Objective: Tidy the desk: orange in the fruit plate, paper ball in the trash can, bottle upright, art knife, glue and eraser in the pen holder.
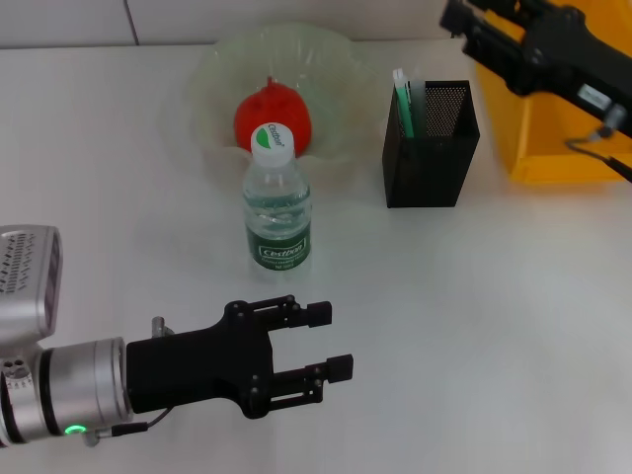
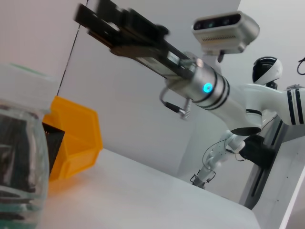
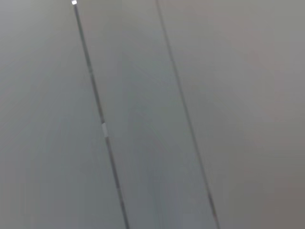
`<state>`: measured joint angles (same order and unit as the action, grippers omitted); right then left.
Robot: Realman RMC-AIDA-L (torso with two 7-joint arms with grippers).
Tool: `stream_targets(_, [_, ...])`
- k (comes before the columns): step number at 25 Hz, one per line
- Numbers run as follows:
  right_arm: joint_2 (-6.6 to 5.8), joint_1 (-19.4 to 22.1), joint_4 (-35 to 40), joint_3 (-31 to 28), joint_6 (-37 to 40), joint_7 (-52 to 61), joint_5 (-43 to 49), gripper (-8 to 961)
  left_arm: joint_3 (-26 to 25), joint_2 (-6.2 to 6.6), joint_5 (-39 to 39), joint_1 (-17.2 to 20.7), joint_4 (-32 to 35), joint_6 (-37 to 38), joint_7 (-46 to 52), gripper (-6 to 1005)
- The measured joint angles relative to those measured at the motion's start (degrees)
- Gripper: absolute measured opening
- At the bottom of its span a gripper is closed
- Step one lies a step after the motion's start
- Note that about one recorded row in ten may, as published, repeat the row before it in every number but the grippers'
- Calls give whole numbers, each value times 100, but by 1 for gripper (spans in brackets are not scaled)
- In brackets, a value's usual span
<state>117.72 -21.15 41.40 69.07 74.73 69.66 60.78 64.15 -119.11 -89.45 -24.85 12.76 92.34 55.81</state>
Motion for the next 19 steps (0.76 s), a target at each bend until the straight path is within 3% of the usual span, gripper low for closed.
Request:
stream_targets(2, [-99,295,509,-357,885,674,998,509,0,13,2,31,15,68,0,663])
stream_targets(3, [-99,295,509,-357,885,674,998,513,-8,32,6,69,45,178,0,663])
stream_targets(7, [-122,368,588,-1383,2825,911,2946,528,-18,75,7,111,54,424,10,663])
stream_targets(9, [-103,409,570,-1633,3211,906,3437,536,-18,96,2,165,104,540,2,663])
stream_targets(12, [-75,506,422,-1828,3307,705,3990,548,-13,134,-36,333,333,663,35,663])
stream_targets(17, [-54,511,-164,-1864,3183,75,4310,709,-60,292,-11,507,422,739,104,663])
stream_targets(19, [-34,493,-254,-1852,3141,-45,4366,709,-60,292,-11,507,422,739,104,663])
